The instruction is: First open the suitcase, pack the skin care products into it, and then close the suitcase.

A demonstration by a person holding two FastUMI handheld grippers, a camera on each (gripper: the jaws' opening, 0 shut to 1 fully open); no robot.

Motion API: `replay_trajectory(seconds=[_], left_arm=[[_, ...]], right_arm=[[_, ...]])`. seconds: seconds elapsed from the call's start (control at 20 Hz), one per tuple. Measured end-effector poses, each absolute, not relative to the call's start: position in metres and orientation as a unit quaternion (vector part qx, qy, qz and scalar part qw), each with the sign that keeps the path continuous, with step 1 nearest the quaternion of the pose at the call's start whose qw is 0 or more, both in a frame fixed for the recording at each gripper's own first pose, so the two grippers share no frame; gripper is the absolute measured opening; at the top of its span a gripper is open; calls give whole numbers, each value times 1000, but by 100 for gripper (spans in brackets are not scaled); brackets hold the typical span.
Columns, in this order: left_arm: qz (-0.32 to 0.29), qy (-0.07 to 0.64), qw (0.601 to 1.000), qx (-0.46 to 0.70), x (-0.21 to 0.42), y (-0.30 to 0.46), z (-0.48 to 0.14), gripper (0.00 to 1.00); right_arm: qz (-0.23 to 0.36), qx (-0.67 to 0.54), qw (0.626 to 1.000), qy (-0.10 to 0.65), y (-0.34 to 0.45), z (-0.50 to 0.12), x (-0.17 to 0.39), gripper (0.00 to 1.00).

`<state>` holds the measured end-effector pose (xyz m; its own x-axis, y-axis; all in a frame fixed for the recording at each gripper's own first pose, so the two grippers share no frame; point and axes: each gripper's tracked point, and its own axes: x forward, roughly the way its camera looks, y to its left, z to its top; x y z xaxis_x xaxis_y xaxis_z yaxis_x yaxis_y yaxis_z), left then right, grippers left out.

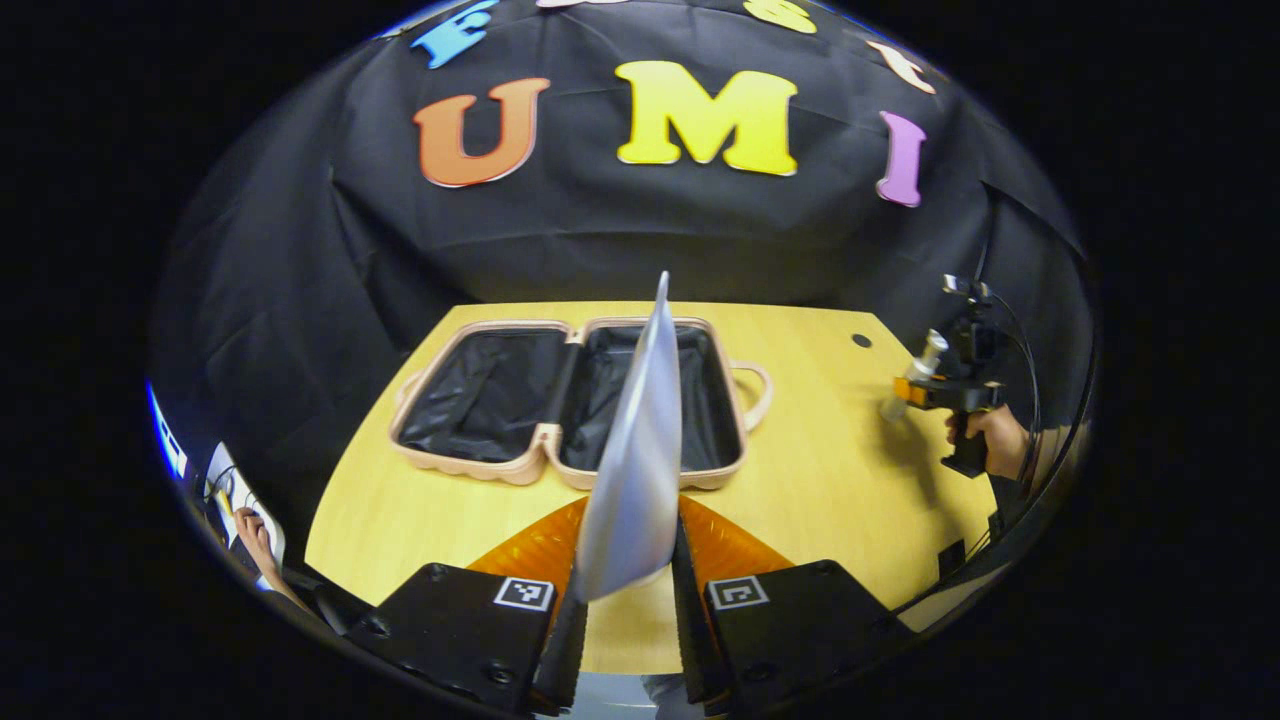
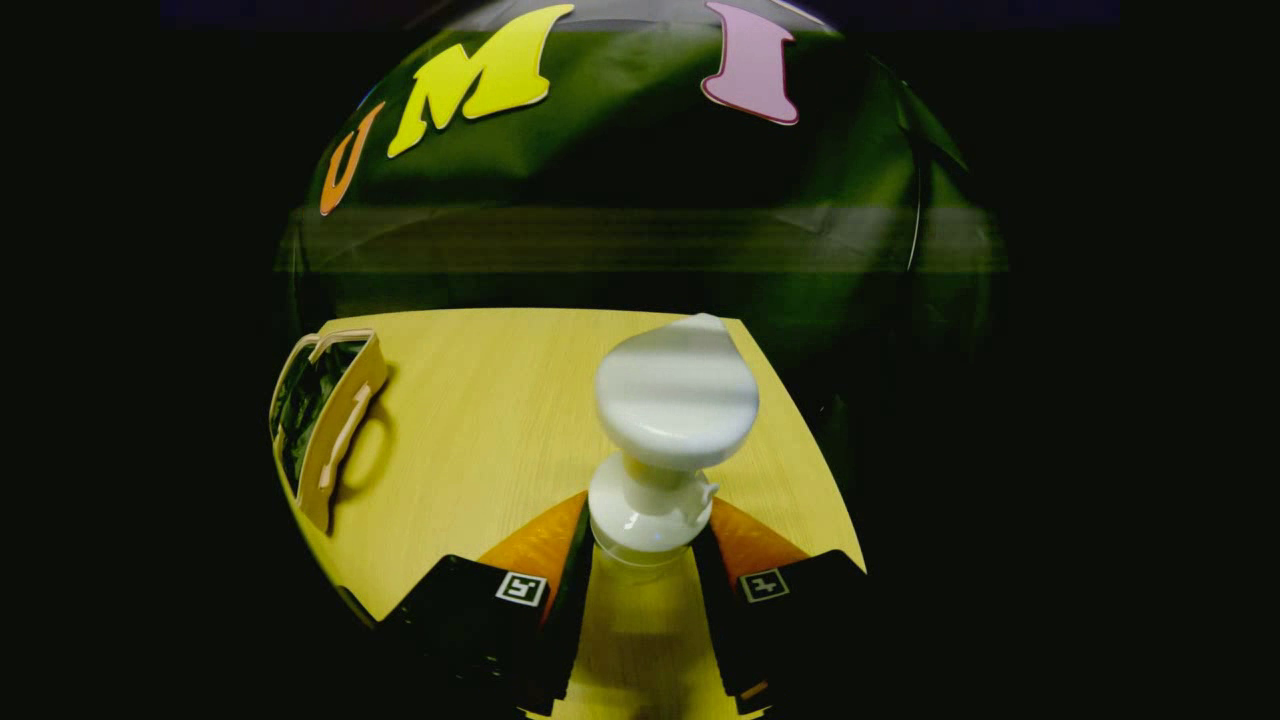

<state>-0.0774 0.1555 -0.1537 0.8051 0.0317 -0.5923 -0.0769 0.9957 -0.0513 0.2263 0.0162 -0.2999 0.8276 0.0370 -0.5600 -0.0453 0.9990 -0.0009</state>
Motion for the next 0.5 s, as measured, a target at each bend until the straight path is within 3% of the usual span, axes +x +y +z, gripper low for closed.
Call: replay_trajectory(seconds=[0.25,0.5], left_arm=[[30,290,956,-31,-37,198,-154,42],[-17,302,953,-20,55,205,-187,42]], right_arm=[[10,-10,956,294,16,-275,183,49],[-5,-2,965,263,6,-224,142,49]])
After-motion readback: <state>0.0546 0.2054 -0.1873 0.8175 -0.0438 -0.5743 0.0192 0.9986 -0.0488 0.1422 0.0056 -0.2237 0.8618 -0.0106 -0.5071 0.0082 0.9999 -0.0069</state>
